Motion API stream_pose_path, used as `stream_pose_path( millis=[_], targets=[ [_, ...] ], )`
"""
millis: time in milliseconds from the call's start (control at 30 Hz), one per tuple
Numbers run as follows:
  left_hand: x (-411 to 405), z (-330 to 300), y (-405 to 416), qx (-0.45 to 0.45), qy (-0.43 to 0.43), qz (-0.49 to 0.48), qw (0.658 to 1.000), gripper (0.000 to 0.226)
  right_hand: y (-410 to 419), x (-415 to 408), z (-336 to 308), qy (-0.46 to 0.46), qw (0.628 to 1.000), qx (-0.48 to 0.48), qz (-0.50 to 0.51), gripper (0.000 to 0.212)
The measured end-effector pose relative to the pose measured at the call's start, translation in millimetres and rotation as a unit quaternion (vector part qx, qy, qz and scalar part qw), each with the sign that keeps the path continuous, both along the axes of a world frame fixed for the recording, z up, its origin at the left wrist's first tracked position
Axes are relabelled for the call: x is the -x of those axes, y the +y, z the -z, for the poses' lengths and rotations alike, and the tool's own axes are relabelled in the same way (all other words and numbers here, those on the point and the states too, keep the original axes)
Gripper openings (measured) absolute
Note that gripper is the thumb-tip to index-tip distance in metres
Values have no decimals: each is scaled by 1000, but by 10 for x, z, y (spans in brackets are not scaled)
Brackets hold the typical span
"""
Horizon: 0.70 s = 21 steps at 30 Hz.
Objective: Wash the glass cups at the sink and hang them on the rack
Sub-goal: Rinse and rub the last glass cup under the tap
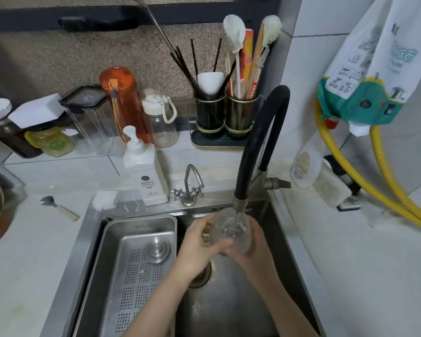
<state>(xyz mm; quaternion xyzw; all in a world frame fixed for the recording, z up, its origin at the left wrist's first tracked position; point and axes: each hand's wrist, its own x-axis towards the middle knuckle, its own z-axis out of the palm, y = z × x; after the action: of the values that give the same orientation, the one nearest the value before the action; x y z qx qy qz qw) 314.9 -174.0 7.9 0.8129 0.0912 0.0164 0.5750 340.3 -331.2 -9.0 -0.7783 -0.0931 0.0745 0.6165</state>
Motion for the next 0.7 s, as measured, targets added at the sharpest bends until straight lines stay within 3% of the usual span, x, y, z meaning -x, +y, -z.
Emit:
stream_pose_path(
  millis=[233,333,500,600,700],
  targets=[
    [158,-63,-29,-14,-16,-21,1000,67,-45,68,56,31,999,-13,-6,69],
    [100,-98,69,14,-9,-54,998,65,62,18,-36,11,999,-11,-48,59],
    [45,-46,-114,16,11,-15,1000,53,-130,42,12,30,999,-21,-10,56],
    [122,37,-61,24,24,-38,999,62,-96,145,15,59,997,-27,-31,65],
    [49,27,-62,27,39,-52,998,69,-91,93,-28,68,997,-20,-43,55]
  ],
)
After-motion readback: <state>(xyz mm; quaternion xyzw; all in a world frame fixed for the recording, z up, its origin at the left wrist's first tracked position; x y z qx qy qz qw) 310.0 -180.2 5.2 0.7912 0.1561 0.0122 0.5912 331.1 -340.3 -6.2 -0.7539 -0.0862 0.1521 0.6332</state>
